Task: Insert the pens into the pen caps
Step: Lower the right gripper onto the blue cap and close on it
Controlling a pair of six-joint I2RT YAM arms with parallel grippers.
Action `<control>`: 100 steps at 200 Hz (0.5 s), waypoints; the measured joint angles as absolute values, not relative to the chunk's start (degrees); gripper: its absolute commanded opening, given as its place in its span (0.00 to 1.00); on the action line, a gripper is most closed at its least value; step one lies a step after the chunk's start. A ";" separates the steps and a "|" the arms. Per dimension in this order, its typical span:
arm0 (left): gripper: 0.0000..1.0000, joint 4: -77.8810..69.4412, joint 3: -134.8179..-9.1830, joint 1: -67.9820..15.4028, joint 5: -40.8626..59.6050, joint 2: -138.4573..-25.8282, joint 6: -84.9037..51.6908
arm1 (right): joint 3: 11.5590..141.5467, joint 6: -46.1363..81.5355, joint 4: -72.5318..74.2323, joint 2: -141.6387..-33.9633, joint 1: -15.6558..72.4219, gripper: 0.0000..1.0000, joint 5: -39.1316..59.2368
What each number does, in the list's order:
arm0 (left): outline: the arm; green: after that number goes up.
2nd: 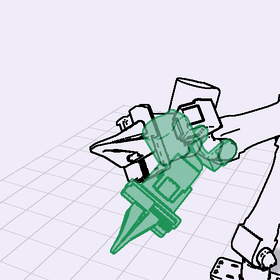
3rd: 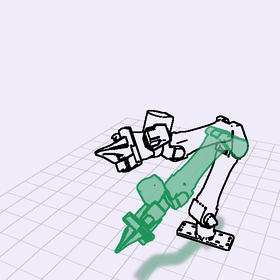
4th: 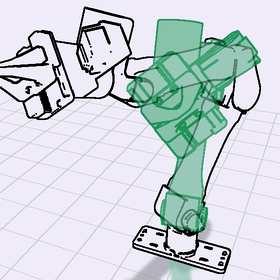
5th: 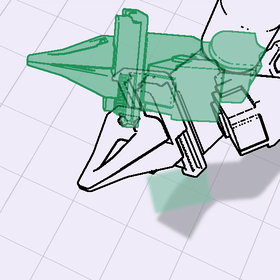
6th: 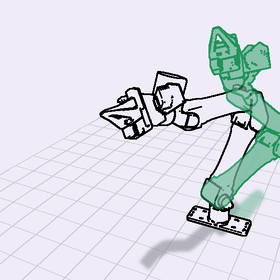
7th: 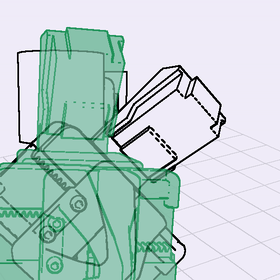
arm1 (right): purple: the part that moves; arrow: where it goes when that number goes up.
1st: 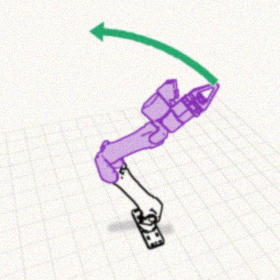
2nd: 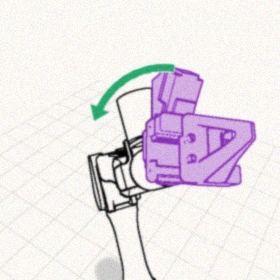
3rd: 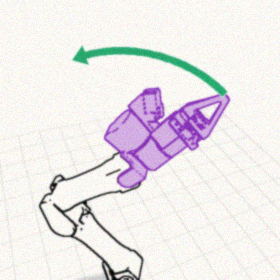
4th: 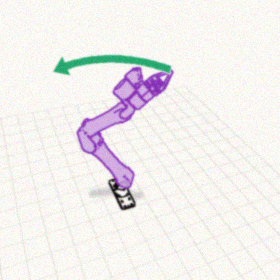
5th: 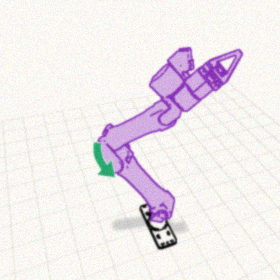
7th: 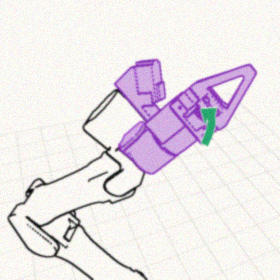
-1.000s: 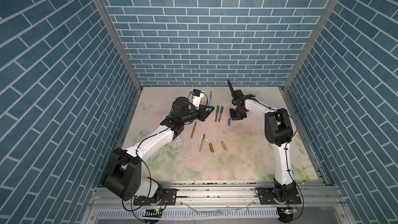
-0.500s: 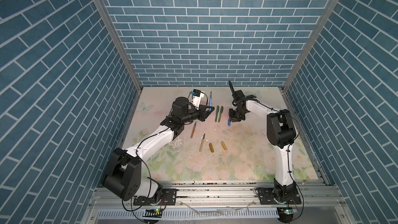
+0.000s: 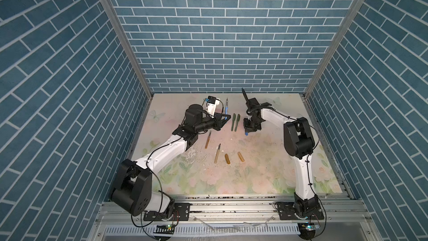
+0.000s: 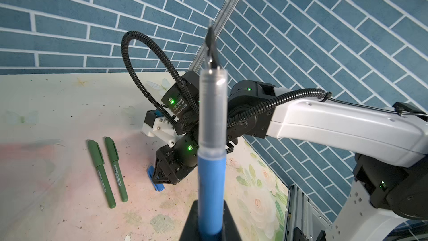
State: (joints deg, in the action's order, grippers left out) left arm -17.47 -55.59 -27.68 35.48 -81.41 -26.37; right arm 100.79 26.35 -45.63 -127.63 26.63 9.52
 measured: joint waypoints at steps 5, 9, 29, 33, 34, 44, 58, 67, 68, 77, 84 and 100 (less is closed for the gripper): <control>0.00 -17.47 -55.59 -27.68 35.48 -81.41 -26.37 | 100.88 26.33 -45.67 -127.63 26.65 0.19 9.37; 0.00 -17.47 -55.59 -27.68 35.48 -81.41 -26.37 | 100.95 26.35 -45.76 -127.63 26.68 0.19 9.19; 0.00 -17.47 -55.59 -27.68 35.66 -81.41 -26.37 | 100.99 26.33 -45.89 -127.63 26.74 0.19 8.56; 0.00 -17.47 -55.59 -27.68 35.66 -81.41 -26.37 | 100.99 26.33 -45.89 -127.63 26.74 0.19 8.51; 0.00 -17.47 -55.59 -27.68 35.66 -81.41 -26.37 | 100.99 26.33 -45.89 -127.63 26.74 0.19 8.49; 0.00 -17.47 -55.59 -27.68 35.66 -81.41 -26.39 | 101.06 26.33 -45.91 -127.68 26.83 0.19 8.38; 0.00 -17.47 -55.59 -27.68 35.68 -81.41 -26.39 | 101.56 26.30 -46.22 -128.01 26.85 0.20 8.32; 0.00 -17.47 -55.59 -27.68 35.68 -81.41 -26.39 | 101.71 26.24 -46.19 -128.16 26.89 0.20 8.34; 0.00 -17.47 -55.59 -27.68 35.68 -81.41 -26.39 | 101.73 26.20 -46.19 -128.16 26.89 0.20 8.34; 0.00 -17.50 -55.59 -27.68 35.68 -81.41 -26.39 | 101.73 26.11 -46.22 -128.16 26.89 0.20 8.36; 0.00 -17.47 -55.59 -27.68 35.68 -81.41 -26.39 | 101.75 26.11 -46.22 -128.18 26.89 0.20 8.38; 0.00 -17.47 -55.59 -27.68 35.68 -81.41 -26.39 | 102.02 26.09 -46.24 -128.38 26.89 0.21 8.60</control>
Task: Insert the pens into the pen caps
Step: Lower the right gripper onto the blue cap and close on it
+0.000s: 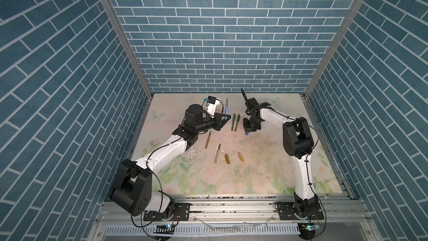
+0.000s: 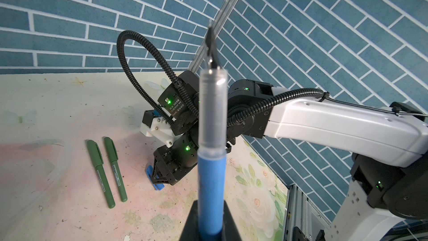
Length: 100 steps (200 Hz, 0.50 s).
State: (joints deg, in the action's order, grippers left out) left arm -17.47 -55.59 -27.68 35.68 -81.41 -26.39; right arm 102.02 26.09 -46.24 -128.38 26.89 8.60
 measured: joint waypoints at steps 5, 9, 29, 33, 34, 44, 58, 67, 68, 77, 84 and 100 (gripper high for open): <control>0.00 -17.47 -55.59 -27.68 35.68 -81.41 -26.39 | 102.08 26.09 -46.22 -128.44 26.89 0.21 8.71; 0.00 -17.47 -55.59 -27.68 35.68 -81.41 -26.39 | 102.19 26.09 -46.22 -128.51 26.89 0.21 8.84; 0.00 -17.47 -55.59 -27.70 35.68 -81.45 -26.39 | 102.28 26.09 -46.02 -128.84 26.89 0.21 9.15; 0.00 -17.45 -55.59 -27.70 35.68 -81.47 -26.39 | 102.28 26.09 -45.93 -128.84 26.89 0.21 9.26; 0.00 -17.45 -55.59 -27.70 35.68 -81.49 -26.39 | 102.28 26.09 -45.93 -128.84 26.89 0.21 9.26; 0.00 -17.47 -55.59 -27.73 35.68 -81.56 -26.37 | 102.28 26.09 -45.80 -128.88 26.89 0.21 9.52; 0.00 -17.47 -55.59 -27.73 35.68 -81.65 -26.37 | 102.28 26.09 -45.82 -128.90 26.92 0.19 9.69; 0.00 -17.43 -55.59 -27.73 35.68 -81.69 -26.37 | 102.28 26.09 -45.82 -128.92 26.94 0.19 9.69; 0.00 -17.45 -55.59 -27.73 35.68 -81.69 -26.39 | 102.28 26.09 -45.82 -128.92 26.94 0.19 9.69; 0.00 -17.47 -55.59 -27.73 35.68 -81.69 -26.37 | 102.28 26.06 -45.82 -128.95 27.00 0.18 9.67; 0.00 -17.45 -55.59 -27.73 35.68 -81.69 -26.39 | 102.28 26.06 -45.80 -128.95 27.00 0.18 9.69; 0.00 -17.45 -55.59 -27.73 35.68 -81.71 -26.37 | 102.30 25.89 -45.80 -128.95 27.09 0.18 9.65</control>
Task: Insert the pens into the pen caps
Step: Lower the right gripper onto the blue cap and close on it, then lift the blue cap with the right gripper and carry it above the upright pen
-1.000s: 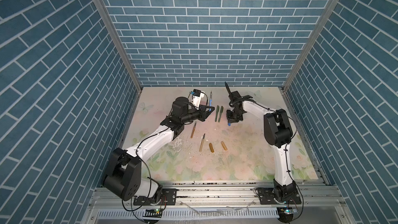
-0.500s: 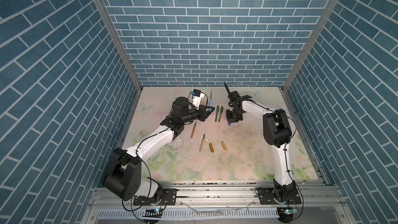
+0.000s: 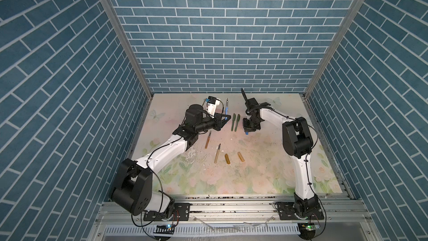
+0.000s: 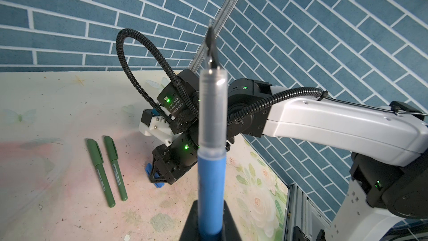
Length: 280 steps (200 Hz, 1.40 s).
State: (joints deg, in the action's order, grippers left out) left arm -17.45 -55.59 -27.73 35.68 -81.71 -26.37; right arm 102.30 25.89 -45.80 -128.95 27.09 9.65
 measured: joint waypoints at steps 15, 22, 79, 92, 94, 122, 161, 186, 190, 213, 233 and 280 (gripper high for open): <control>0.00 -17.45 -55.59 -27.73 35.68 -81.71 -26.37 | 102.37 25.69 -45.69 -128.95 27.20 0.18 9.65; 0.00 -17.45 -55.59 -27.73 35.66 -81.71 -26.37 | 102.37 25.69 -45.56 -128.95 27.27 0.17 9.65; 0.00 -17.41 -55.59 -27.73 35.55 -81.76 -26.15 | 94.43 25.71 -38.79 -121.19 27.77 0.15 10.81; 0.00 -17.39 -55.59 -27.73 35.55 -81.76 -26.15 | 92.12 25.76 -36.84 -116.62 27.77 0.14 11.42; 0.00 -17.37 -55.59 -27.73 35.55 -81.76 -26.13 | 91.85 25.76 -36.53 -115.83 27.77 0.14 11.51; 0.00 -16.14 -56.40 -27.75 35.57 -82.00 -25.45 | 90.08 26.22 -31.68 -106.34 28.08 0.13 12.47; 0.00 -16.12 -56.45 -27.83 35.53 -82.11 -24.77 | 87.50 26.85 -22.81 -96.38 29.91 0.09 13.39; 0.00 -16.12 -56.45 -27.97 35.57 -82.32 -24.60 | 85.73 27.97 -16.64 -92.42 30.92 0.08 14.33; 0.00 -16.12 -56.45 -28.01 35.57 -82.41 -24.60 | 85.71 28.29 -15.73 -92.01 30.98 0.07 14.48; 0.00 -16.14 -56.45 -28.14 35.66 -82.63 -24.60 | 85.71 29.67 -10.61 -90.94 31.38 0.07 15.68; 0.00 -16.14 -56.45 -28.34 35.70 -82.89 -24.60 | 85.71 31.24 -7.05 -90.87 31.59 0.07 16.99; 0.00 -16.10 -56.45 -29.19 35.88 -82.94 -23.92 | 86.08 33.67 -2.07 -90.89 32.75 0.07 18.55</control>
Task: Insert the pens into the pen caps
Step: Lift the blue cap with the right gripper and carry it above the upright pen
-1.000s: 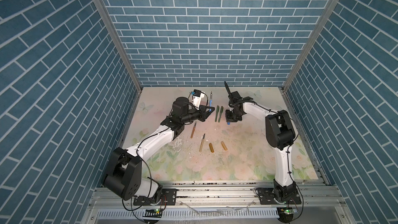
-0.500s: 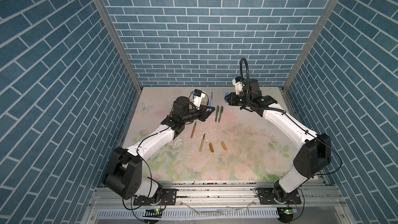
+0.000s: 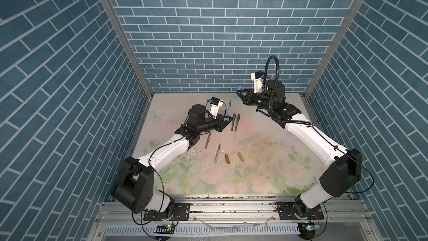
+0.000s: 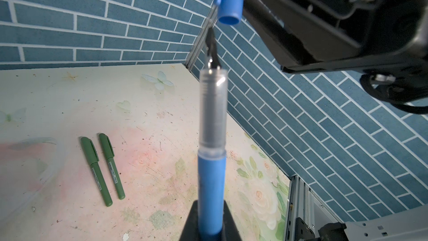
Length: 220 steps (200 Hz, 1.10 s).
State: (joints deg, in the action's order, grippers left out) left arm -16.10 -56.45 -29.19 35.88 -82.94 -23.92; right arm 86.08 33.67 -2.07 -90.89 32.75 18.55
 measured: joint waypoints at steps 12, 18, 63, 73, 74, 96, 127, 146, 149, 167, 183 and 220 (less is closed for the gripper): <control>0.00 -16.10 -56.45 -29.28 35.97 -82.94 -23.81 | 86.56 34.28 -1.41 -90.98 33.12 0.07 19.11; 0.00 -16.10 -56.45 -29.28 36.03 -82.94 -23.77 | 86.74 34.41 -1.04 -90.98 33.32 0.07 19.42; 0.00 -16.08 -56.45 -29.28 36.05 -82.94 -23.70 | 86.94 36.01 -0.23 -91.05 34.81 0.07 20.86; 0.00 -16.08 -56.45 -29.28 36.07 -82.94 -23.70 | 86.94 36.18 -0.12 -91.09 34.96 0.07 20.88; 0.00 -16.08 -56.45 -29.28 36.07 -82.94 -23.73 | 86.94 36.21 -0.10 -91.09 34.98 0.07 20.88; 0.00 -16.08 -56.45 -29.28 36.07 -82.94 -23.73 | 86.94 36.23 0.01 -91.13 35.16 0.06 21.08; 0.00 -16.08 -56.45 -29.28 36.07 -82.94 -23.73 | 86.80 36.23 0.03 -91.13 35.22 0.06 21.06; 0.00 -16.08 -56.45 -29.28 36.07 -82.94 -23.73 | 86.74 36.23 0.01 -91.20 35.22 0.06 21.02; 0.00 -16.08 -56.45 -29.28 36.07 -82.94 -23.73 | 86.74 36.23 0.01 -91.20 35.22 0.06 21.02; 0.00 -16.08 -56.47 -29.28 36.07 -82.94 -23.73 | 86.74 36.23 0.03 -91.35 35.22 0.06 21.04; 0.00 -16.08 -56.45 -29.28 36.07 -82.94 -23.73 | 86.74 36.23 0.03 -91.66 35.22 0.06 21.06; 0.00 -16.08 -56.45 -29.28 36.07 -82.94 -23.73 | 86.74 36.23 -0.01 -92.71 35.27 0.06 21.26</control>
